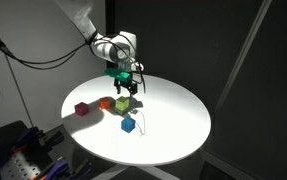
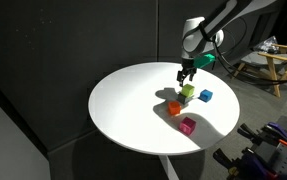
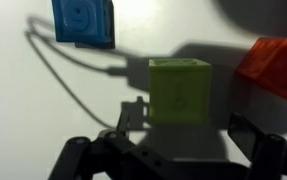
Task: Move the green block from the gray one to the orange one
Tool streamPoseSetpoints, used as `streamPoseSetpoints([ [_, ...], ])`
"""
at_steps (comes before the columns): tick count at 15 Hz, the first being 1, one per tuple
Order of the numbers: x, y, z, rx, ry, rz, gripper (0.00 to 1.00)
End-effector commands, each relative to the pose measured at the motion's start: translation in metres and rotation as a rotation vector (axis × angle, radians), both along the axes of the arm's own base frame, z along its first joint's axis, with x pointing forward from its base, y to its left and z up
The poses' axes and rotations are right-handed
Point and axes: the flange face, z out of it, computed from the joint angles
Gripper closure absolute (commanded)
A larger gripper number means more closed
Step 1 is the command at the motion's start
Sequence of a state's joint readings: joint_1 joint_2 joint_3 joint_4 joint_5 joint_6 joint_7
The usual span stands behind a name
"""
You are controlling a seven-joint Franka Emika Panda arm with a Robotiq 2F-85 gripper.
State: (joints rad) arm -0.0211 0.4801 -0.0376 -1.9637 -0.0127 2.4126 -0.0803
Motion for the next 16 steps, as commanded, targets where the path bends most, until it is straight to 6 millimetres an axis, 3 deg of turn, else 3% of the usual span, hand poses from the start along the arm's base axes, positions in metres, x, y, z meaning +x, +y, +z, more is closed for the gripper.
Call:
streamPoseSetpoints([
  [1, 0.001, -0.006, 0.004, -0.023, -0.013, -0.008, 0.0],
  [16, 0.0, -0.009, -0.023, -0.024, 0.034, -0.017, 0.0],
])
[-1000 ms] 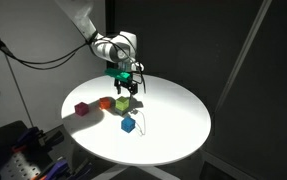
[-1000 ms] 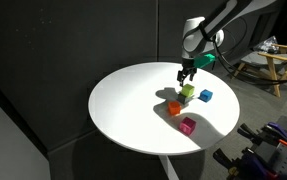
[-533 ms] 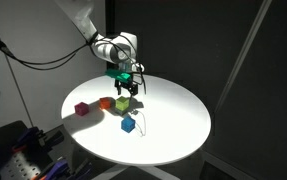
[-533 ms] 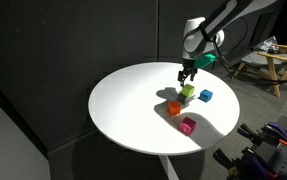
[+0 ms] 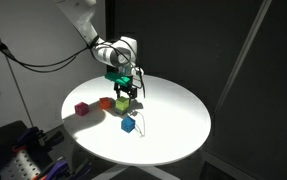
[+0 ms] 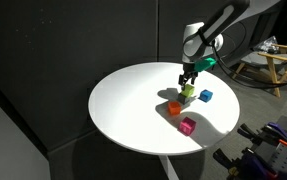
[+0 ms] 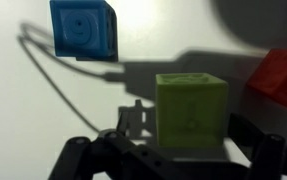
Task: Move the green block from the gray one to the orange one
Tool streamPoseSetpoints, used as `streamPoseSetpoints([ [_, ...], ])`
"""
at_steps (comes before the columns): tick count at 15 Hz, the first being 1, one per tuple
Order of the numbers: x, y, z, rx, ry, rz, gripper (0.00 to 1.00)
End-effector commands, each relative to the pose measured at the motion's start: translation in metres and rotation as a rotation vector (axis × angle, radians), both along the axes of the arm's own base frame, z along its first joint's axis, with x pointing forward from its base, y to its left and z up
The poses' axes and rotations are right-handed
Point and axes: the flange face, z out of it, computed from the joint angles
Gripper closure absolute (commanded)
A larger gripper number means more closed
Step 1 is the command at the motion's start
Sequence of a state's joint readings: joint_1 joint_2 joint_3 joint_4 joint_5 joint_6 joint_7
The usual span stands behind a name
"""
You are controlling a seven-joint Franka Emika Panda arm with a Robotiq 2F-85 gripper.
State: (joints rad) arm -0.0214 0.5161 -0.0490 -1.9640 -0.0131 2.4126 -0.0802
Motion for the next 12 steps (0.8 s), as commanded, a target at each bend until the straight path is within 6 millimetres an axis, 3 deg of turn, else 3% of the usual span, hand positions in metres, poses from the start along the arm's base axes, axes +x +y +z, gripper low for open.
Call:
streamPoseSetpoints([
  [1, 0.005, -0.003, -0.004, -0.02, 0.001, -0.008, 0.0],
  [2, 0.005, -0.003, -0.005, -0.019, 0.005, -0.008, 0.25],
  [3, 0.005, -0.004, -0.006, -0.02, 0.006, -0.009, 0.25],
  [4, 0.005, -0.004, -0.007, -0.021, 0.008, -0.011, 0.32],
  [8, 0.007, -0.005, -0.008, -0.023, 0.018, -0.018, 0.66],
  [12, 0.01, -0.004, 0.007, -0.023, 0.033, -0.032, 0.75],
])
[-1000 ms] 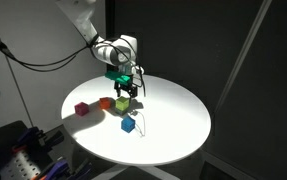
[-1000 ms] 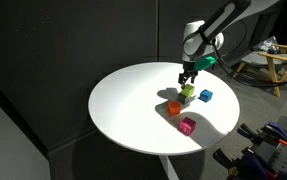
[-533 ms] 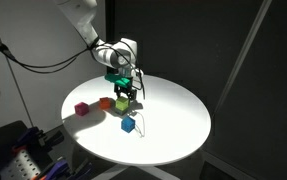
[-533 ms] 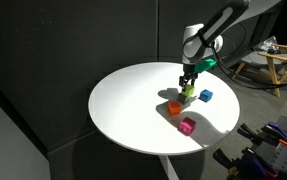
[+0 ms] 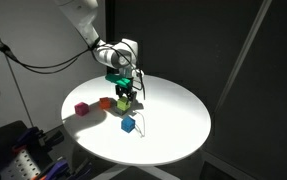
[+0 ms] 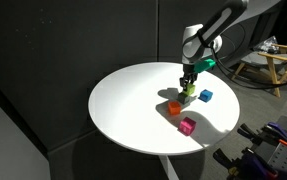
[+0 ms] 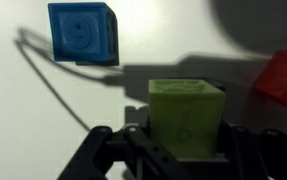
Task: Move the green block from the gray one to the orange one
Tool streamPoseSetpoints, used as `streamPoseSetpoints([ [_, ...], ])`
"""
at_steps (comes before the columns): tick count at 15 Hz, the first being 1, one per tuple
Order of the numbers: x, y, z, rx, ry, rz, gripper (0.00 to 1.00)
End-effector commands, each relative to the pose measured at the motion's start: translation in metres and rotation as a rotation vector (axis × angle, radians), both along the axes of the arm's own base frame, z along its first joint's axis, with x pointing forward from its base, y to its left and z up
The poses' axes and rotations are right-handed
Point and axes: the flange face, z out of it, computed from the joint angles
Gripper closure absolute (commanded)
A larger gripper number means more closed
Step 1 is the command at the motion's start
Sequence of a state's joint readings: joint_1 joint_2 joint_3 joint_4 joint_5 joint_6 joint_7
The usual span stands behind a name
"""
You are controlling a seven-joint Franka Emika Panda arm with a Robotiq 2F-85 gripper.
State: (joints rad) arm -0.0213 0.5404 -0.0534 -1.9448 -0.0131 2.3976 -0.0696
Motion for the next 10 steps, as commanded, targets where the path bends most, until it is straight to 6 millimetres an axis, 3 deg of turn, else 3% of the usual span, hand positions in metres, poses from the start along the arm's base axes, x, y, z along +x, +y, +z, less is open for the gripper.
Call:
streamPoseSetpoints([
  [1, 0.01, -0.001, 0.023, -0.021, 0.016, -0.02, 0.76],
  [10, 0.011, 0.014, 0.092, -0.017, -0.014, -0.006, 0.77],
])
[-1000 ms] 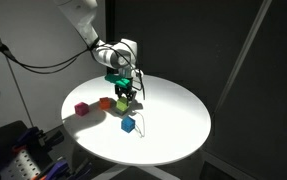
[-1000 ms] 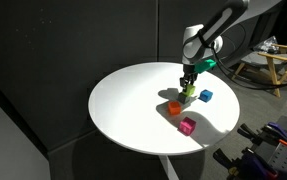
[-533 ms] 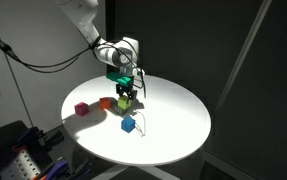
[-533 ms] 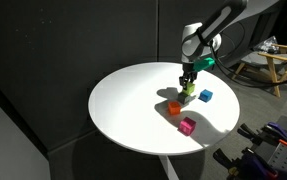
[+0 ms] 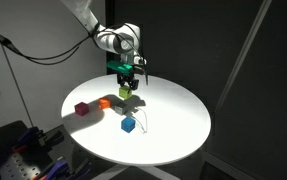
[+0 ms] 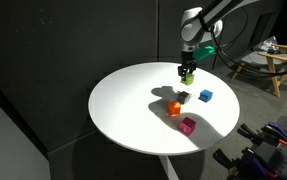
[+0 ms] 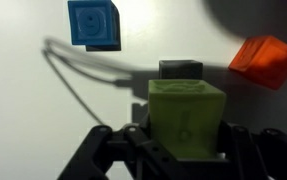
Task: Move the green block from the gray one to the orange one
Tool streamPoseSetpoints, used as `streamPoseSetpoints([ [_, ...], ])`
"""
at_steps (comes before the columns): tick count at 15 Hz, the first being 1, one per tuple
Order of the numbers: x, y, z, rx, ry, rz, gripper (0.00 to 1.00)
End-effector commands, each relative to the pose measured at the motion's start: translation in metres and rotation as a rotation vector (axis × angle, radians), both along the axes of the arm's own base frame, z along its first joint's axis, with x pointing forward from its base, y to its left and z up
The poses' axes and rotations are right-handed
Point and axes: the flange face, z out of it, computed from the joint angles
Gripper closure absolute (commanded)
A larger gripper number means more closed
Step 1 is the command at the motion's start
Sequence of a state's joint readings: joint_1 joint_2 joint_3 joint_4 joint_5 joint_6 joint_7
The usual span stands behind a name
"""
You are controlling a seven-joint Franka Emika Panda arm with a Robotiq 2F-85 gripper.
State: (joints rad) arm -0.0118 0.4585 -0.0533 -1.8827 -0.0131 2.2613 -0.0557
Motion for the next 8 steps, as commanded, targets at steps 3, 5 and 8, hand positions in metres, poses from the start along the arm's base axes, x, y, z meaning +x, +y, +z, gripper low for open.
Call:
streamPoseSetpoints([
  [3, -0.007, 0.024, 0.044, -0.011, -0.013, 0.048, 0.77],
  [5, -0.008, 0.038, 0.05, -0.007, -0.009, 0.101, 0.77],
  [8, -0.012, 0.062, 0.05, -0.005, 0.03, 0.231, 0.77],
])
